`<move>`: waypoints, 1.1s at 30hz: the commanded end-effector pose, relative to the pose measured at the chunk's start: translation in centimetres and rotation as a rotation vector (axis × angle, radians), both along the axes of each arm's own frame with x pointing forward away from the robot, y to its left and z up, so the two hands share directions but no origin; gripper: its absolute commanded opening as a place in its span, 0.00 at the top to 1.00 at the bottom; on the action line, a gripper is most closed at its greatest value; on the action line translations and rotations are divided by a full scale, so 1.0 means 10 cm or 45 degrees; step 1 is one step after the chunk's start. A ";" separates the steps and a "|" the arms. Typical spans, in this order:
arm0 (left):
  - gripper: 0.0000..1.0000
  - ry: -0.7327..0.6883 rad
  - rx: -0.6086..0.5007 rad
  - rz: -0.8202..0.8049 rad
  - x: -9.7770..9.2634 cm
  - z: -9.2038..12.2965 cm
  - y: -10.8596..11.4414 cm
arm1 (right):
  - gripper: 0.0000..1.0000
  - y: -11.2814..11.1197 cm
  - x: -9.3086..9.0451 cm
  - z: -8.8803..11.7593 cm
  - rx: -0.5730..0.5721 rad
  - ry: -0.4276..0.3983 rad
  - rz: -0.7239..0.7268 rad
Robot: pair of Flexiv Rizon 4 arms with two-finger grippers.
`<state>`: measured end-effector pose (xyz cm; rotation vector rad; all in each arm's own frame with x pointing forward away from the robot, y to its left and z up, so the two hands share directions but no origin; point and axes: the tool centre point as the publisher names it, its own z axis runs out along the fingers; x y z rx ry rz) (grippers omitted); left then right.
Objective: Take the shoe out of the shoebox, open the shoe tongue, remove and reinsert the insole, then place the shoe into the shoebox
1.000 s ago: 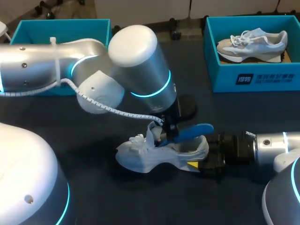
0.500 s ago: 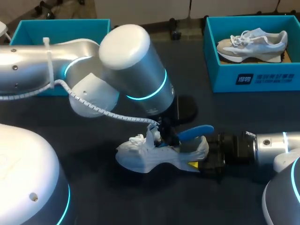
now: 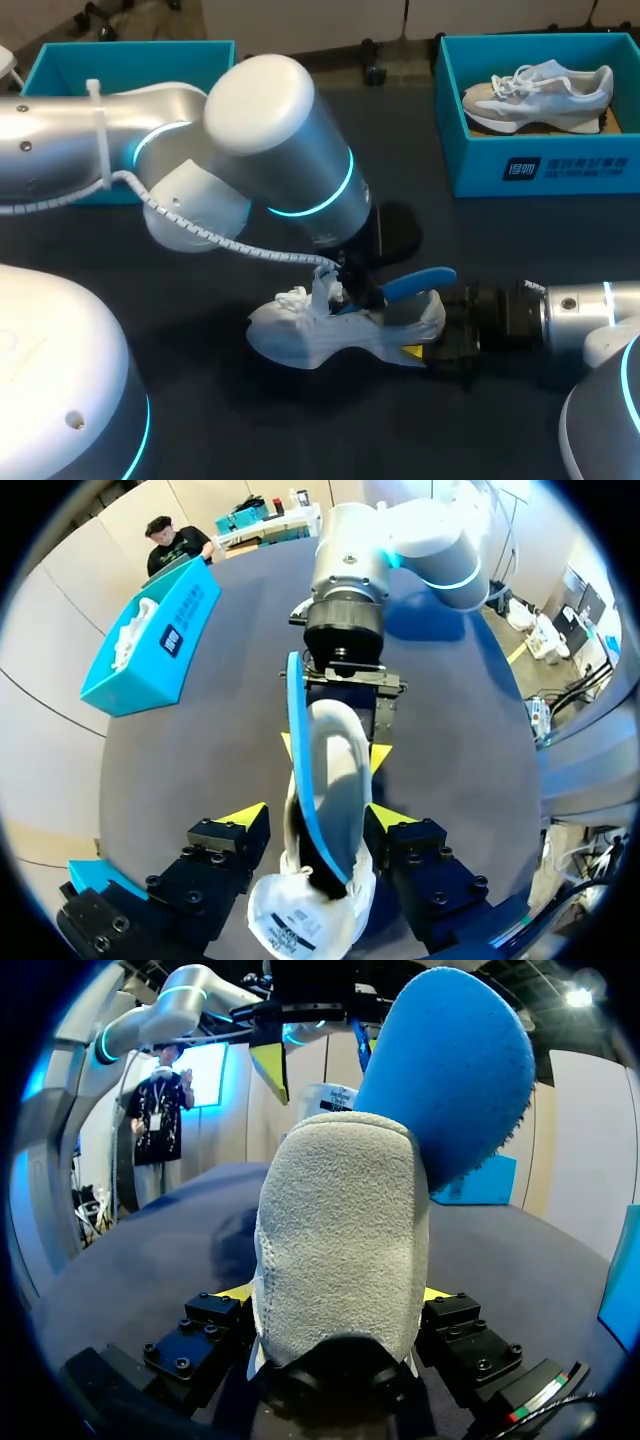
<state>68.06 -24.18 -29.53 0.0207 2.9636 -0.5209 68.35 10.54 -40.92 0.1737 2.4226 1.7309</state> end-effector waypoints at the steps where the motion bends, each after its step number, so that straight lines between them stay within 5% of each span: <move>1: 0.42 0.050 0.021 -0.007 0.11 -0.12 -0.18 | 1.00 0.01 -0.01 0.01 -0.005 0.001 -0.001; 9: 0.50 0.072 -0.010 -0.006 0.12 -0.17 -0.19 | 1.00 0.01 -0.01 0.01 -0.005 0.001 -0.001; 19: 0.40 0.142 -0.062 -0.003 0.17 -0.35 -0.18 | 1.00 0.01 -0.01 0.01 -0.005 0.001 -0.001; 24: 0.53 0.190 -0.106 -0.012 0.21 -0.37 -0.20 | 1.00 0.01 -0.01 0.01 -0.005 0.001 -0.001; 33: 0.55 0.204 -0.114 -0.044 0.20 -0.41 -0.23 | 1.00 0.01 -0.01 0.01 -0.005 0.001 -0.001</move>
